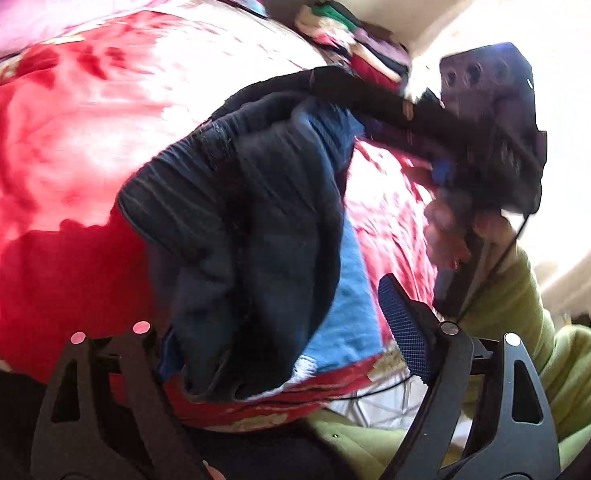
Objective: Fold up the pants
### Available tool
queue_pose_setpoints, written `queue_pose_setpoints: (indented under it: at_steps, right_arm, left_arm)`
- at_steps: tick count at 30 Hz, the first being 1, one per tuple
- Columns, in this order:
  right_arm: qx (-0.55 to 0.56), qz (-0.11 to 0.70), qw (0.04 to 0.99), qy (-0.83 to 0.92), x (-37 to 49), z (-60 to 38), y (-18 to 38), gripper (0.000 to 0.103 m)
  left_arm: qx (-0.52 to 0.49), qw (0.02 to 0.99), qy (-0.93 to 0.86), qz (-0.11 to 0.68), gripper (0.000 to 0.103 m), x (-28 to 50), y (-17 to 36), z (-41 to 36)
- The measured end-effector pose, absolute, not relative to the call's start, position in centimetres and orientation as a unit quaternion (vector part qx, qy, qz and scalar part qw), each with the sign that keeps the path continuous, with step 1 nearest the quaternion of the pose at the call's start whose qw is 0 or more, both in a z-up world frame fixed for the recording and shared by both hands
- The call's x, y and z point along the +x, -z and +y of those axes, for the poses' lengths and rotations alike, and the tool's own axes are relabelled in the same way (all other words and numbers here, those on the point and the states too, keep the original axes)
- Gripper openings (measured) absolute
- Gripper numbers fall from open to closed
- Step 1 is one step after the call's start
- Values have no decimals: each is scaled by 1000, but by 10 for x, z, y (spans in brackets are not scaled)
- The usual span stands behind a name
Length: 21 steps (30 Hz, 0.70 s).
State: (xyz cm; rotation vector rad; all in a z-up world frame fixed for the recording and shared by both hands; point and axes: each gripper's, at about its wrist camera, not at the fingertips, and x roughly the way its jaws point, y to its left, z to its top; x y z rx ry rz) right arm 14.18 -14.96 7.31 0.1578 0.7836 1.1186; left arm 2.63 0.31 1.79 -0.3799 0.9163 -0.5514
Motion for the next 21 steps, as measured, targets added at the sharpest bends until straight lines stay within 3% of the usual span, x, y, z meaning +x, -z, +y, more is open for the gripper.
queue_pose_setpoints:
  at_steps: [7, 15, 21]
  right_arm:
    - [92, 379, 816, -426, 130, -217, -56, 65]
    - [14, 454, 818, -353, 124, -202, -11, 64]
    - [-5, 457, 827, -326, 120, -209, 3, 64]
  left_arm:
    - [-146, 823, 297, 462, 77, 25, -4, -31]
    - [-128, 823, 287, 474, 78, 30, 5, -37]
    - [-123, 830, 282, 466, 78, 28, -1, -37]
